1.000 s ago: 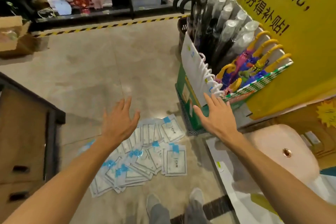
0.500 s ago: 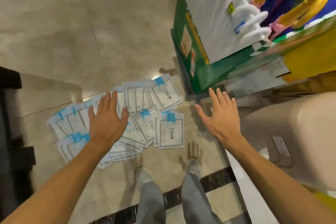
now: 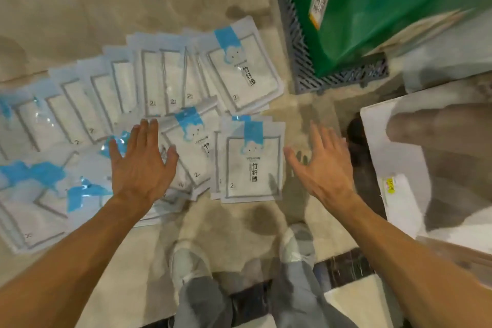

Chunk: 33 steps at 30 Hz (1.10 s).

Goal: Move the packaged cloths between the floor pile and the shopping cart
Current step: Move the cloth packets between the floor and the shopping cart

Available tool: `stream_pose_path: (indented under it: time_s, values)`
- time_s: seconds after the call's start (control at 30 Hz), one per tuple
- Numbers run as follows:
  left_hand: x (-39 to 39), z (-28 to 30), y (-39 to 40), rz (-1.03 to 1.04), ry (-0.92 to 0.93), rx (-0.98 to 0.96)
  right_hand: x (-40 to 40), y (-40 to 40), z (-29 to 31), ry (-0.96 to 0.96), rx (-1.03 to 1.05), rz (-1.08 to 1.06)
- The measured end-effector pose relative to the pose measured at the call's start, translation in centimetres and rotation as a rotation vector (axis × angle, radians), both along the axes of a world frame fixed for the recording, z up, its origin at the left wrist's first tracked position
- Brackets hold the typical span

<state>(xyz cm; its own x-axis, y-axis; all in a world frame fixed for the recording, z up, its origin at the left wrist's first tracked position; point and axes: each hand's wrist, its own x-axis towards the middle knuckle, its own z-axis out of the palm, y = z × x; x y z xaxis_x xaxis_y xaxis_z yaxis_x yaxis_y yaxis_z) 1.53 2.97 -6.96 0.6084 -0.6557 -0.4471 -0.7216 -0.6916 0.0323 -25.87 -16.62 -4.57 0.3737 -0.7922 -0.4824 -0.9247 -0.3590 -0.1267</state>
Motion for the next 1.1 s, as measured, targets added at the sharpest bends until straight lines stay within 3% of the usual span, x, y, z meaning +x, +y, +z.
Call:
stream_pose_path:
  time_s: [0.2, 0.47, 0.7, 0.83, 0.97, 1.1]
  values:
    - [-0.3, -10.1, 2.3, 0.034, -0.075, -0.005, -1.0, 1.7, -10.5, 0.055, 0.042, -0.007]
    - [-0.6, -16.6, 3.3, 0.077, -0.098, 0.085, -1.1, 3.5, -18.5, 0.044, 0.127, -0.04]
    - [-1.0, -15.4, 1.2, 0.227, -0.043, -0.229, 0.2, 3.4, -18.7, -0.149, 0.099, -0.316]
    - [-0.8, -14.0, -0.2, 0.424, 0.184, -0.203, 1.0, 2.2, -18.3, -0.112, 0.226, -0.43]
    - [-1.8, -12.4, -0.4, 0.646, 0.509, -0.376, 0.6, 1.6, -17.5, -0.335, 0.383, -0.632]
    - [-2.2, -11.7, -0.5, 0.779, 0.674, -0.552, 0.2, 1.1, -16.4, -0.49, 0.426, -0.746]
